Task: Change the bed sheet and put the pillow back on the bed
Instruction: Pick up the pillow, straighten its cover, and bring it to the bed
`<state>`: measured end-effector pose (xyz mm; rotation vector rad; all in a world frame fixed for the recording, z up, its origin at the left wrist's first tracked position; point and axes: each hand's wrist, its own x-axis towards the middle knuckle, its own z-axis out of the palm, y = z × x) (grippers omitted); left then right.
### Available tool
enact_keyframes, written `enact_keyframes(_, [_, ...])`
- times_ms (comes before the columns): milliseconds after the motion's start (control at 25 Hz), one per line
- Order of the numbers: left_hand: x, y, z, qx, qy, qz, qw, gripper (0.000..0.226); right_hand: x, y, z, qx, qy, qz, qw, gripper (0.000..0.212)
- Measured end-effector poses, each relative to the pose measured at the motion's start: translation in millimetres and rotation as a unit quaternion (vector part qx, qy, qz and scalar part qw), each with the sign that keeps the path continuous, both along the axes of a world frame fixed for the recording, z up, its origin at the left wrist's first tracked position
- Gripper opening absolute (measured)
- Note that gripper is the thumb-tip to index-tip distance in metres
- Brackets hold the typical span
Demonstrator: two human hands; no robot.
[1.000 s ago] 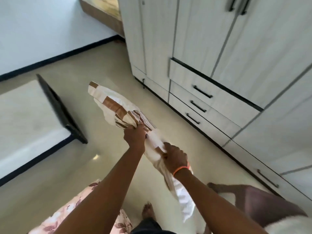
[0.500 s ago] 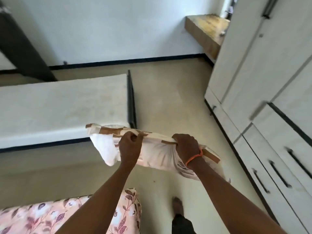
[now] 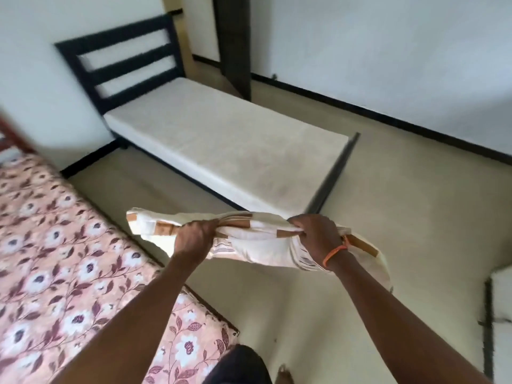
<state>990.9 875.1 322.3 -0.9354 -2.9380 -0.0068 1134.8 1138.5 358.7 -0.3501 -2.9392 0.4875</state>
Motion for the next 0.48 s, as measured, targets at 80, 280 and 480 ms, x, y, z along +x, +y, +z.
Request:
enact_keyframes(80, [-21,-12,-2,-0.024,-0.005,0.056,0.998,0.027,-60,8,-12,0.031,-0.060,0.066,0.995,0.050])
enact_keyframes(280, [-95,-47,-11,-0.030,-0.064,0.191,0.979,0.013,-214,-13,-38,0.035,-0.127,0.187,0.974,0.041])
enact_keyframes(480, [-164,-88,-13,-0.062,-0.096,0.248,0.962,0.022,-342,-55,-52,0.060,-0.144,0.265,0.952,0.033])
